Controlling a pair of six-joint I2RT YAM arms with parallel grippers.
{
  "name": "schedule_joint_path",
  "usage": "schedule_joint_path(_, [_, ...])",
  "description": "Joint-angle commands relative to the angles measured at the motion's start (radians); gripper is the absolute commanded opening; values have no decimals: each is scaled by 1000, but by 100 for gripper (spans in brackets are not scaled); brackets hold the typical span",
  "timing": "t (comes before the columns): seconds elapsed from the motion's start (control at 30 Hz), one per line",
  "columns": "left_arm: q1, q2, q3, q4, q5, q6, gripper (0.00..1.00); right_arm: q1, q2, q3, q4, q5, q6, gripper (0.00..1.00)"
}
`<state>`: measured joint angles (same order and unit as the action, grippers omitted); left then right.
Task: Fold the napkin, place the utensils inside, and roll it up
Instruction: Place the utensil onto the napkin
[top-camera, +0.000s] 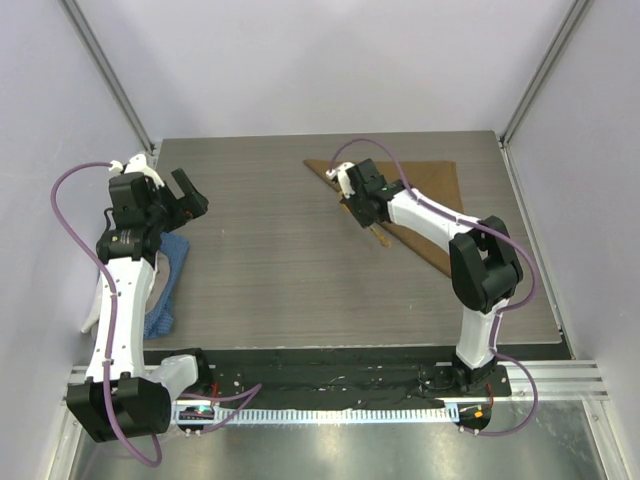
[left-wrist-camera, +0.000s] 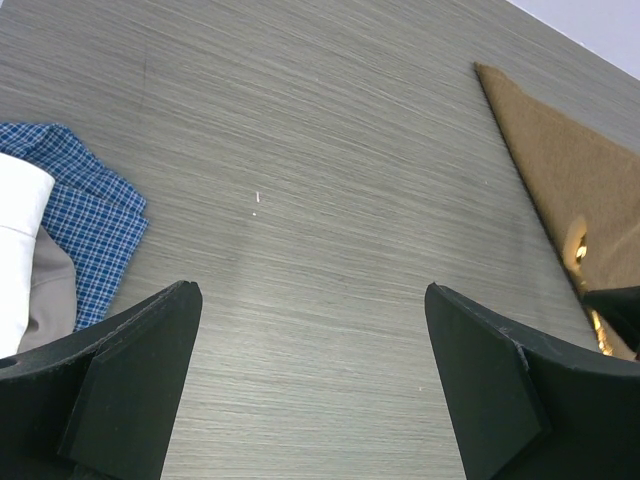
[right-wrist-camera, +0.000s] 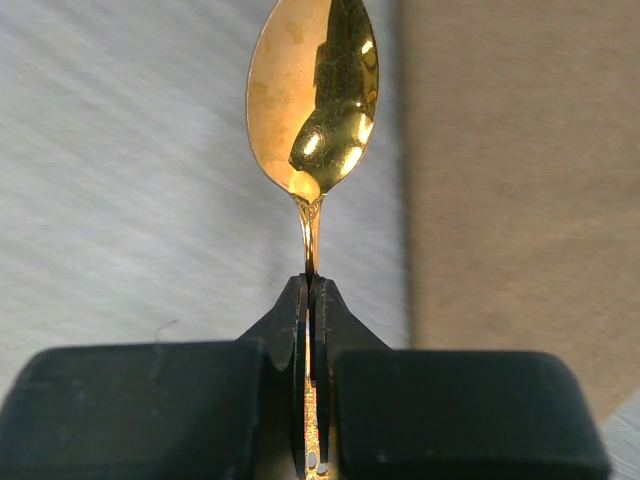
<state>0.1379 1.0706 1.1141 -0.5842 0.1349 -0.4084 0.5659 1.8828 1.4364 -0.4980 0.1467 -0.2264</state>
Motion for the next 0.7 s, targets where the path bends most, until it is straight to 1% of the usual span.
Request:
schedule_joint_path(0.0, [5, -11, -5, 23, 11, 6, 100, -72, -13, 5, 110, -26, -100, 1])
schedule_joint_path(0.17, [3, -6, -7, 24, 9, 8, 100, -127, 38, 41, 134, -32, -168, 1])
schedule_joint_path(0.33, [2, -1, -5, 21, 11, 8, 100, -201, 97, 84, 131, -113, -231, 1])
schedule_joint_path(0.6, [3, 6, -5, 24, 14, 8, 100, -245, 156, 108, 122, -133, -315, 1])
schedule_joint_path(0.63, [3, 8, -5, 23, 17, 8, 100, -248, 159, 108, 122, -172, -320, 1])
schedule_joint_path(0.67, [3, 8, -5, 23, 17, 8, 100, -251, 165, 108, 121, -176, -329, 1])
